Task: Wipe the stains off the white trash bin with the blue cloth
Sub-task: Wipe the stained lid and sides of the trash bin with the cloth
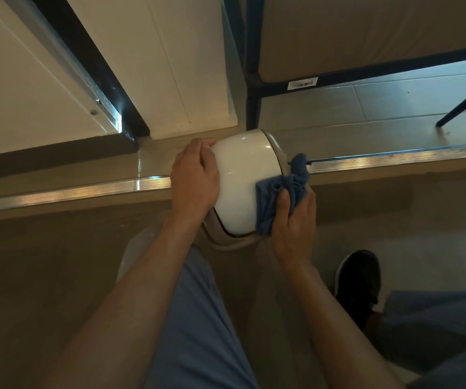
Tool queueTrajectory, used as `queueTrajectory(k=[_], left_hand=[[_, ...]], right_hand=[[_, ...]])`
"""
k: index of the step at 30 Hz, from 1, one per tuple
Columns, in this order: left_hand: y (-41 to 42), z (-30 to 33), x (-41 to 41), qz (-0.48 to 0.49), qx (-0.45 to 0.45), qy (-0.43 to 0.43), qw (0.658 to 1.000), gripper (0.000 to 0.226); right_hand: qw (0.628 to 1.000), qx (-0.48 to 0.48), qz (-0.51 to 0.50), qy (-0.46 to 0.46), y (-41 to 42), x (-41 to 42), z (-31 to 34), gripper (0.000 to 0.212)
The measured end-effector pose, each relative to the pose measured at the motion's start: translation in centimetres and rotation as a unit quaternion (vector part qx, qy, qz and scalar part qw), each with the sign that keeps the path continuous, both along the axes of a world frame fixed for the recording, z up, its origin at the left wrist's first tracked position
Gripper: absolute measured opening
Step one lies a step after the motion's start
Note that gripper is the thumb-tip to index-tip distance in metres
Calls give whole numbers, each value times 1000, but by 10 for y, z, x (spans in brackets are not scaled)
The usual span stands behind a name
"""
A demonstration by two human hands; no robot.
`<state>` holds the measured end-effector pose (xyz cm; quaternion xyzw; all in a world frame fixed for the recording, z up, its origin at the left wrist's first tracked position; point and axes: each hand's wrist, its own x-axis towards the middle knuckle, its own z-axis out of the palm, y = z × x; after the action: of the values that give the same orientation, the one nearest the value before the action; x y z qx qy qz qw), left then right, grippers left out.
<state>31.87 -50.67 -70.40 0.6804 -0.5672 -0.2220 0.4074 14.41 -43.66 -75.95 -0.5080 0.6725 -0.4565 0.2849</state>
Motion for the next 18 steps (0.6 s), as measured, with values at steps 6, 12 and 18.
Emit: queueTrajectory(k=[6,12,18], left_hand=[[2,-1,2,-21,-8,1,1000,32],[1,0,3,-26,2,-4,1000,32],[-1,2,2,-9,-2,1,1000,30]], right_hand=[[996,56,69,0,-52,-12,43,44],[951,157,197,178,-136,-1,81,51],[969,91,154,168,-128,17,74,43]])
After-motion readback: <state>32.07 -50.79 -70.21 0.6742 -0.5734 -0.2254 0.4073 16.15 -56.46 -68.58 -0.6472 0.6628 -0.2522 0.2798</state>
